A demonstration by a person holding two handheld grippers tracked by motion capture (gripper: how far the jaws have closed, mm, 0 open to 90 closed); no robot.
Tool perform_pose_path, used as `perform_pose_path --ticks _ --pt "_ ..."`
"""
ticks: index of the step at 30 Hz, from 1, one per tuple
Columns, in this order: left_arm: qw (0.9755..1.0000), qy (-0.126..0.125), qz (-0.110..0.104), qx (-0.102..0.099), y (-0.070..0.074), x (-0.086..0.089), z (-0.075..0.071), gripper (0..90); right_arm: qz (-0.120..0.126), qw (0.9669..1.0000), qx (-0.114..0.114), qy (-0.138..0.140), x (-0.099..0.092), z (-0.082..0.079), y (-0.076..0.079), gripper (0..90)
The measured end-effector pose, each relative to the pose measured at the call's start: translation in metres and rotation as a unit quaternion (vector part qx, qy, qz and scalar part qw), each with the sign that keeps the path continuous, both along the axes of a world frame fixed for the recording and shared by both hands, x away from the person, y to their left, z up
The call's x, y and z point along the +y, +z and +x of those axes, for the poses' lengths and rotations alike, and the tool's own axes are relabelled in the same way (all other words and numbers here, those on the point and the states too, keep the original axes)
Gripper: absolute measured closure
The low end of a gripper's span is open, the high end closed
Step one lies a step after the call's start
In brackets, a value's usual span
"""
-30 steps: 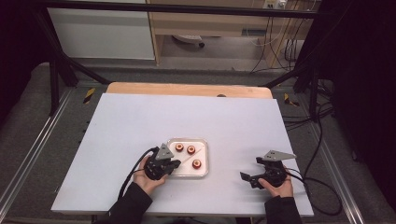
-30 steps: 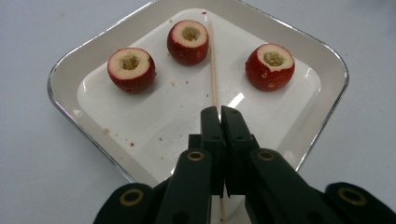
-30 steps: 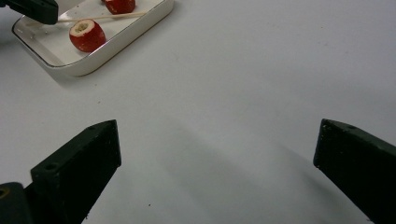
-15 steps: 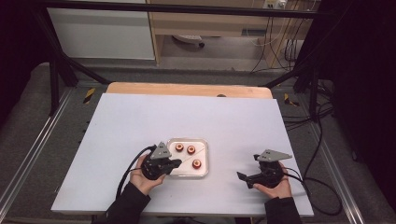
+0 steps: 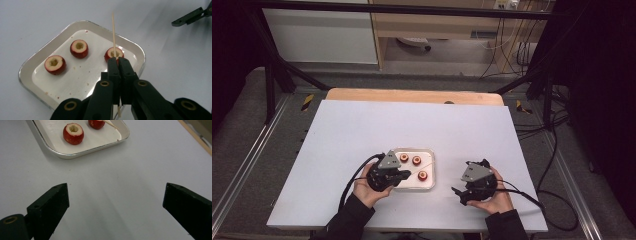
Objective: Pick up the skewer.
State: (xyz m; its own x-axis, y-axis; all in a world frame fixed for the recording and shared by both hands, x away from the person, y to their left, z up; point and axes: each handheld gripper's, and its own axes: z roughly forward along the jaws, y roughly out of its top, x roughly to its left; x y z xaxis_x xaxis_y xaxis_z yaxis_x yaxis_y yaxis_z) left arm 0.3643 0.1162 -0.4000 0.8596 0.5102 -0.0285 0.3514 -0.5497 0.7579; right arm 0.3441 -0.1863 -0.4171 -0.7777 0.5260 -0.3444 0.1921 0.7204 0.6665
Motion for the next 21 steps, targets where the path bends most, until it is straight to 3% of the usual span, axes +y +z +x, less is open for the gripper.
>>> perform_pose_path --ticks 1,3,12,13,15,16,17,20,21 --pt "1.0000 -0.008 0.006 0.001 0.001 -0.006 0.000 88.6 -0.018 0.9997 -0.010 0.011 0.006 -0.001 0.003 9.8" --pt "0.9999 -0.015 0.009 0.001 0.003 -0.012 0.000 88.6 -0.032 0.9990 -0.022 0.024 0.011 -0.002 0.005 13.0" --pt "0.9988 -0.039 0.030 0.007 0.004 -0.036 0.001 88.6 -0.072 0.9922 -0.062 0.080 0.020 -0.004 0.006 26.3" --pt "0.9986 -0.042 0.031 0.008 0.004 -0.039 0.002 88.5 -0.079 0.9903 -0.072 0.089 0.021 -0.004 0.005 29.2" --pt "0.9982 -0.047 0.036 0.009 0.003 -0.044 0.003 88.6 -0.108 0.9833 -0.095 0.112 0.023 -0.005 0.003 35.6" --pt "0.9980 -0.050 0.037 0.010 0.002 -0.047 0.003 88.6 -0.108 0.9833 -0.095 0.112 0.023 -0.005 0.003 35.6" --pt "0.9979 -0.052 0.039 0.011 0.001 -0.049 0.003 88.5 -0.130 0.9770 -0.110 0.128 0.025 -0.005 0.002 40.7" --pt "0.9970 -0.062 0.044 0.015 -0.002 -0.059 0.002 88.6 -0.169 0.9637 -0.131 0.160 0.029 -0.005 0.000 49.1" --pt "0.9968 -0.065 0.044 0.016 -0.002 -0.061 0.002 88.5 -0.178 0.9613 -0.132 0.164 0.031 -0.005 0.000 51.8"
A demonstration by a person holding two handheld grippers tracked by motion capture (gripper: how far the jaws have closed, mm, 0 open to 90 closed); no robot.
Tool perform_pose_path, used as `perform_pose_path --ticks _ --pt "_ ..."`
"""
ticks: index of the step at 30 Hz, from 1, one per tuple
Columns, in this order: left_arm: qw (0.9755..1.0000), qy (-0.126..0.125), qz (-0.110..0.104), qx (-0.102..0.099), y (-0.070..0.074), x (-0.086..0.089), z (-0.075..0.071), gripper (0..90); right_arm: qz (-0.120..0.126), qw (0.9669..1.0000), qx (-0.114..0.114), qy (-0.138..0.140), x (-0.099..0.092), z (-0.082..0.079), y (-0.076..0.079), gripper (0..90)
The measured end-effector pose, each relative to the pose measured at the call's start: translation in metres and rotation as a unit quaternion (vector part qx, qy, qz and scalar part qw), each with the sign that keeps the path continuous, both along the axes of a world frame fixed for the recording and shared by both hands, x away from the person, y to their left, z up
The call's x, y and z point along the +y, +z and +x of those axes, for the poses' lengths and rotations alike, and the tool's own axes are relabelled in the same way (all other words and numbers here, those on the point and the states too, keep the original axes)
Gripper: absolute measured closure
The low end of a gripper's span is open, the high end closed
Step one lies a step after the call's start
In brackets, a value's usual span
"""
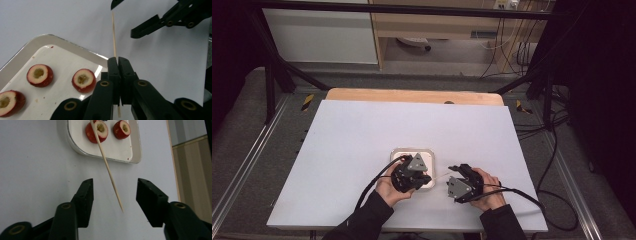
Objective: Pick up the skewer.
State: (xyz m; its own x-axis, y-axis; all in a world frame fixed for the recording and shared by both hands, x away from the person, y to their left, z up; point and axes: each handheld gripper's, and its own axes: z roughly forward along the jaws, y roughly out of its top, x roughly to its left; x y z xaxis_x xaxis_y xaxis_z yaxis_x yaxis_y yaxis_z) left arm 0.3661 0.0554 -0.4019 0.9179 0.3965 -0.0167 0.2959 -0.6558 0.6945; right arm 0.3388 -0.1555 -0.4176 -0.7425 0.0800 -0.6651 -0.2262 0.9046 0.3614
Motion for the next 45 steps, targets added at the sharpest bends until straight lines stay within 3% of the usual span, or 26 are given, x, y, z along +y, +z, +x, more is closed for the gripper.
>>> perform_pose_path --ticks 8,11,17,24,26,27,29,30,34,36,37,44,45 --pt "0.9999 -0.014 -0.003 -0.002 0.002 -0.010 -0.004 88.5 -0.062 0.9962 -0.035 0.051 0.002 0.002 -0.008 69.4" --pt "0.9998 -0.018 -0.004 -0.004 0.002 -0.011 -0.005 88.5 -0.068 0.9951 -0.042 0.058 0.002 0.002 -0.008 72.9" --pt "0.9998 -0.019 -0.002 -0.002 0.002 -0.010 -0.004 88.5 -0.085 0.9913 -0.051 0.085 0.002 0.001 -0.010 88.2" --pt "0.9999 -0.013 -0.002 0.008 0.002 -0.008 -0.001 87.7 -0.108 0.9856 -0.078 0.104 0.002 -0.001 -0.011 89.2" --pt "1.0000 -0.004 0.003 0.006 0.002 -0.008 0.000 79.4 -0.120 0.9833 -0.086 0.106 0.002 -0.001 -0.010 89.2" --pt "0.9999 -0.003 0.008 0.010 0.003 -0.008 0.001 76.1 -0.134 0.9806 -0.097 0.105 0.003 -0.002 -0.010 89.2" --pt "0.9996 -0.001 0.017 0.023 0.003 -0.007 0.004 74.4 -0.139 0.9798 -0.101 0.102 0.003 -0.002 -0.010 89.2" --pt "0.9992 0.000 0.026 0.030 0.003 -0.007 0.005 74.6 -0.148 0.9778 -0.106 0.104 0.004 -0.001 -0.009 89.1" --pt "0.9969 0.002 0.054 0.057 0.001 -0.011 0.007 78.3 -0.156 0.9754 -0.115 0.104 0.009 -0.002 -0.010 89.1" --pt "0.9959 0.002 0.064 0.063 -0.001 -0.013 0.008 80.8 -0.163 0.9723 -0.125 0.111 0.012 -0.002 -0.009 89.1" --pt "0.9955 0.000 0.070 0.065 -0.001 -0.014 0.008 83.5 -0.175 0.9684 -0.133 0.118 0.015 -0.002 -0.009 89.1" --pt "0.9937 0.000 0.090 0.067 -0.002 -0.017 0.007 87.5 -0.184 0.9636 -0.144 0.130 0.019 -0.003 -0.008 89.0" --pt "0.9936 0.001 0.091 0.067 -0.002 -0.018 0.007 87.6 -0.182 0.9641 -0.143 0.129 0.019 -0.004 -0.007 89.0"
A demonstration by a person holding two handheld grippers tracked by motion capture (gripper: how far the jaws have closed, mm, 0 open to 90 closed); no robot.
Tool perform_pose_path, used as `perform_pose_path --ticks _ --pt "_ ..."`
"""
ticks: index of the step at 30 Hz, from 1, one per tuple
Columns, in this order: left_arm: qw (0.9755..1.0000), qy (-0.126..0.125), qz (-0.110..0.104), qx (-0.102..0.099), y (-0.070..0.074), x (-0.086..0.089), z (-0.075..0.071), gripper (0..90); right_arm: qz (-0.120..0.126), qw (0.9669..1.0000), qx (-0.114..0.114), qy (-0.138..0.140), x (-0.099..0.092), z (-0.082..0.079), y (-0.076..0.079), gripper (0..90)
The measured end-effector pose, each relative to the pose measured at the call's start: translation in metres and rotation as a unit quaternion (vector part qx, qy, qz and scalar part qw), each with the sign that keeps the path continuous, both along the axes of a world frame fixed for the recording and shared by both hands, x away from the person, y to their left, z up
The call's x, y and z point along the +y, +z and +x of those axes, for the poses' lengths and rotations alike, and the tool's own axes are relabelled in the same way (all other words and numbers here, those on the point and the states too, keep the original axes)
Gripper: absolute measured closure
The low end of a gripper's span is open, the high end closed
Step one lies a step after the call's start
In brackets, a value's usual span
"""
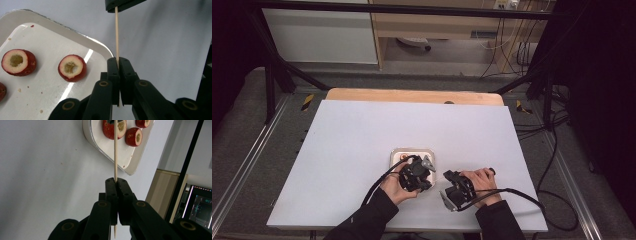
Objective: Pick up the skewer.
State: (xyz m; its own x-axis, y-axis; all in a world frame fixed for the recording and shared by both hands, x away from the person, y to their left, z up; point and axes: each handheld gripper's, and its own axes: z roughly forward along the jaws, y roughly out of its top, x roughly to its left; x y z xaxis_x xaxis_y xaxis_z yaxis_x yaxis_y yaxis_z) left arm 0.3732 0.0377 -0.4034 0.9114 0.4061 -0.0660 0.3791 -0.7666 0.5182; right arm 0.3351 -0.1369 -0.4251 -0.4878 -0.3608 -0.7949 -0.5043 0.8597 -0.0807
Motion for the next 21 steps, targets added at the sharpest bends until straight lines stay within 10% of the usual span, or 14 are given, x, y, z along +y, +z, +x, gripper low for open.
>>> perform_pose_path --ticks 7,13,16,17,21 --pt "0.9998 -0.001 0.015 -0.016 0.000 -0.003 -0.004 88.7 0.008 1.0000 0.000 -0.004 0.000 -0.002 0.001 88.1" --pt "0.9995 -0.002 0.016 -0.028 -0.001 0.002 -0.005 88.8 0.065 0.9952 0.042 -0.059 -0.005 0.005 0.003 64.3" --pt "0.9992 0.002 0.020 -0.035 -0.002 0.009 -0.006 88.7 0.144 0.9809 0.068 -0.112 -0.015 0.011 0.006 50.4" --pt "0.9991 0.003 0.023 -0.036 -0.001 0.012 -0.007 88.7 0.144 0.9809 0.068 -0.112 -0.015 0.011 0.006 50.4" --pt "0.9986 0.010 0.029 -0.043 -0.001 0.027 -0.008 88.7 0.235 0.9531 0.104 -0.159 -0.028 0.014 0.010 38.1"
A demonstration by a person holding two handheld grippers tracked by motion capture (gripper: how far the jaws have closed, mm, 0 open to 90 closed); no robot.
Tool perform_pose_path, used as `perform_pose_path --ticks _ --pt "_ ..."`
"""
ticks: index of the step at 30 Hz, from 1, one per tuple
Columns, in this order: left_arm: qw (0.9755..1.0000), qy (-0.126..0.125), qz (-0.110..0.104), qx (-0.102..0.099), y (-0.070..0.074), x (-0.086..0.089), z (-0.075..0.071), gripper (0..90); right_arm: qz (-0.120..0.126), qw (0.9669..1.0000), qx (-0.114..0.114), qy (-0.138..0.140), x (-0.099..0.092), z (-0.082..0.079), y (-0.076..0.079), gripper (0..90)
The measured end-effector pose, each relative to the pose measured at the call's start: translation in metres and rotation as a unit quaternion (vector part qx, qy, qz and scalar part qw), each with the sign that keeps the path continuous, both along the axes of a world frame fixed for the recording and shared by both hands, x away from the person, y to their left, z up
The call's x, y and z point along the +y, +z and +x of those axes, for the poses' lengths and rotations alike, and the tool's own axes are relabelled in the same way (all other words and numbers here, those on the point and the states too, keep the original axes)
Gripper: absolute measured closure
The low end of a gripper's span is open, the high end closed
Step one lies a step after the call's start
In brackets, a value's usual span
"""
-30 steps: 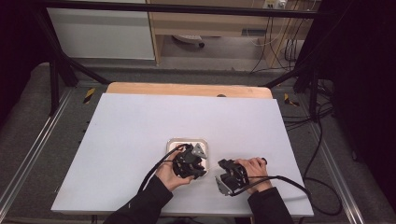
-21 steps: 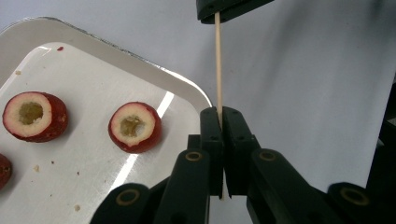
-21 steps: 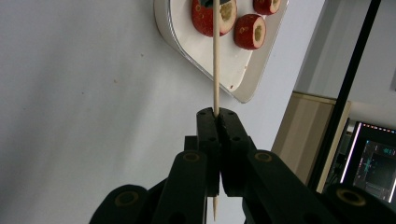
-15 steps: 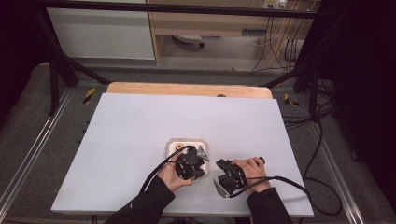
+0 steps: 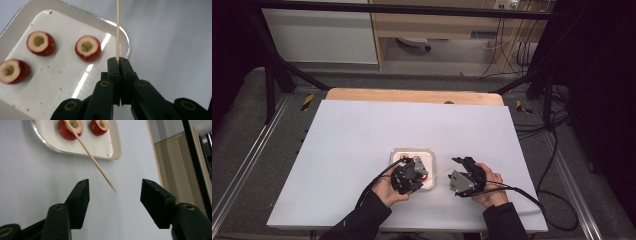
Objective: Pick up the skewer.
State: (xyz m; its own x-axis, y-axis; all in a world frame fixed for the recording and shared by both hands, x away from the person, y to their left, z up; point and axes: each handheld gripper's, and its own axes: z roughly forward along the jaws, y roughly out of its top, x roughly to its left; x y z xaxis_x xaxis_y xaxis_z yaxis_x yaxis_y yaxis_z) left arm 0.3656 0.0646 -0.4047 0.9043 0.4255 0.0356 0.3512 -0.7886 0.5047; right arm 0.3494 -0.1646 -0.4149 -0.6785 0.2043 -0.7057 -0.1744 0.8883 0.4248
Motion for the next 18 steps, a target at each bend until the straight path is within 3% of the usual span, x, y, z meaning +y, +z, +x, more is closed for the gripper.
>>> perform_pose_path --ticks 3,5,7,8,9,10,14,16,18 --pt "1.0000 0.008 -0.005 -0.004 0.001 0.013 -0.003 88.6 0.061 0.9974 0.021 -0.033 -0.009 0.001 0.001 32.1" --pt "0.9998 0.015 -0.013 -0.008 0.003 0.022 -0.005 88.6 0.103 0.9915 0.052 -0.061 -0.016 0.003 0.001 30.1" --pt "0.9992 0.026 -0.027 -0.014 0.004 0.032 -0.007 88.6 0.138 0.9822 0.090 -0.091 -0.022 0.006 -0.001 27.5" --pt "0.9988 0.032 -0.033 -0.018 0.004 0.037 -0.008 88.6 0.167 0.9706 0.121 -0.124 -0.027 0.008 -0.005 23.2" --pt "0.9984 0.037 -0.037 -0.022 0.005 0.042 -0.009 88.6 0.179 0.9647 0.136 -0.137 -0.030 0.010 -0.007 22.3" --pt "0.9977 0.045 -0.045 -0.025 0.005 0.046 -0.010 88.6 0.179 0.9647 0.136 -0.137 -0.030 0.010 -0.007 22.3" --pt "0.9943 0.072 -0.069 -0.037 0.003 0.063 -0.013 88.6 0.204 0.9454 0.181 -0.178 -0.035 0.013 -0.012 18.2" --pt "0.9922 0.084 -0.083 -0.041 0.002 0.072 -0.015 88.5 0.211 0.9376 0.202 -0.188 -0.036 0.014 -0.014 16.7" --pt "0.9900 0.095 -0.091 -0.050 0.001 0.079 -0.018 88.5 0.220 0.9279 0.227 -0.197 -0.037 0.015 -0.014 13.7"
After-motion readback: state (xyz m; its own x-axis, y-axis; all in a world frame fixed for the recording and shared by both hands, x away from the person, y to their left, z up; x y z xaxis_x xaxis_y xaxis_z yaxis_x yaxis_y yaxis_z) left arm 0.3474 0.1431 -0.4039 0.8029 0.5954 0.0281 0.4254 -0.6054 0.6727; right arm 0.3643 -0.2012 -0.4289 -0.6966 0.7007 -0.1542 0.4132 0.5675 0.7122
